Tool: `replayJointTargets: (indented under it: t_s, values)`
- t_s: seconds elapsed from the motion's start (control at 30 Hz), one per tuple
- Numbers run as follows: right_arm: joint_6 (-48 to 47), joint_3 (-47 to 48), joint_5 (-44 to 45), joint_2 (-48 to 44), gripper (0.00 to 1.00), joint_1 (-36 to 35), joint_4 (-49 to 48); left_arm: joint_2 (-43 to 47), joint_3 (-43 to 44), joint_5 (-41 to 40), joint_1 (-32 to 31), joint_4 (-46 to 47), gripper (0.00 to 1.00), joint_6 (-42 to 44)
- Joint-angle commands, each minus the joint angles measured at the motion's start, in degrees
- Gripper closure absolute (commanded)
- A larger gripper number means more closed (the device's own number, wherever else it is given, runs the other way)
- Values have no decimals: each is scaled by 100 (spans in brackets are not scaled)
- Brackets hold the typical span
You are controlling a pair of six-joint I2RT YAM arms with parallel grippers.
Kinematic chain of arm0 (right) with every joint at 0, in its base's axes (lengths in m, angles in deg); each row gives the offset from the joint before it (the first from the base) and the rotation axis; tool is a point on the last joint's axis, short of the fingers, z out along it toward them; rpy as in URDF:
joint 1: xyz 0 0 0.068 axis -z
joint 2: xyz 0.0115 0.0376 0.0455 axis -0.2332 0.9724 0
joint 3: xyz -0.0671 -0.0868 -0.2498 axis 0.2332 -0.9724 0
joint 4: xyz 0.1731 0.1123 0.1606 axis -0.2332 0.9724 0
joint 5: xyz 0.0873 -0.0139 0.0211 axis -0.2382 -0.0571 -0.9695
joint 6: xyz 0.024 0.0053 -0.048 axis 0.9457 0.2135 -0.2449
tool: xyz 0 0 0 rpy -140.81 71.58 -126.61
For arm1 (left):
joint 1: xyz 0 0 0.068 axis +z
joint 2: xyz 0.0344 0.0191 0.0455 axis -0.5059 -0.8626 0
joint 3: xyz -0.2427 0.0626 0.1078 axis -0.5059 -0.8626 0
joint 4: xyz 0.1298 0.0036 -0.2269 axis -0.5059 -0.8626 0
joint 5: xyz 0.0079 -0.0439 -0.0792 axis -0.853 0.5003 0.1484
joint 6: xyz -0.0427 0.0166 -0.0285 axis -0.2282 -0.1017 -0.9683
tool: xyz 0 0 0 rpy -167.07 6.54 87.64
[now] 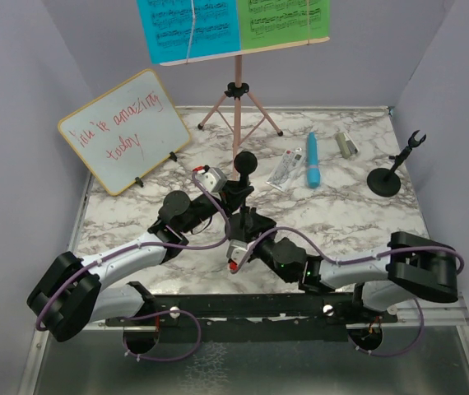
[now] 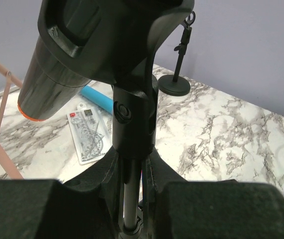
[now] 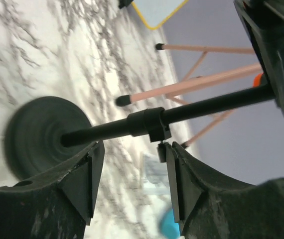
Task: Pack up the instrument practice props
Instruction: Unscrew the knob on the microphone stand.
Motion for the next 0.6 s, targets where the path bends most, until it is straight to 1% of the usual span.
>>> replayJointTargets:
  t_s: [0.0,0.07,0.17,0.23,0.37,0.43,0.57]
  values:
    - [1946,2,-581,-649,41,112,1657,-23,-67,-163,-12,-563,100,-54]
    - [2433,13,-843,-967,38,285,2014,-9,-73,-174,-12,-563,100,-29]
    - [3208,0,-1236,-1431,33,641,2299,24,-108,-247,-13,-564,100,11]
    - [3840,24,-1477,-1705,27,977,2506,44,-126,-255,-18,-563,100,47]
    - [5039,222,-2202,-2105,22,1662,3084,50,-139,-189,-16,-563,100,114]
    - [5525,337,-2751,-2230,21,2000,3289,28,-138,-139,-10,-563,100,143]
    - [6668,497,-3808,-2245,22,2704,3385,-7,-120,-14,-11,-564,100,162]
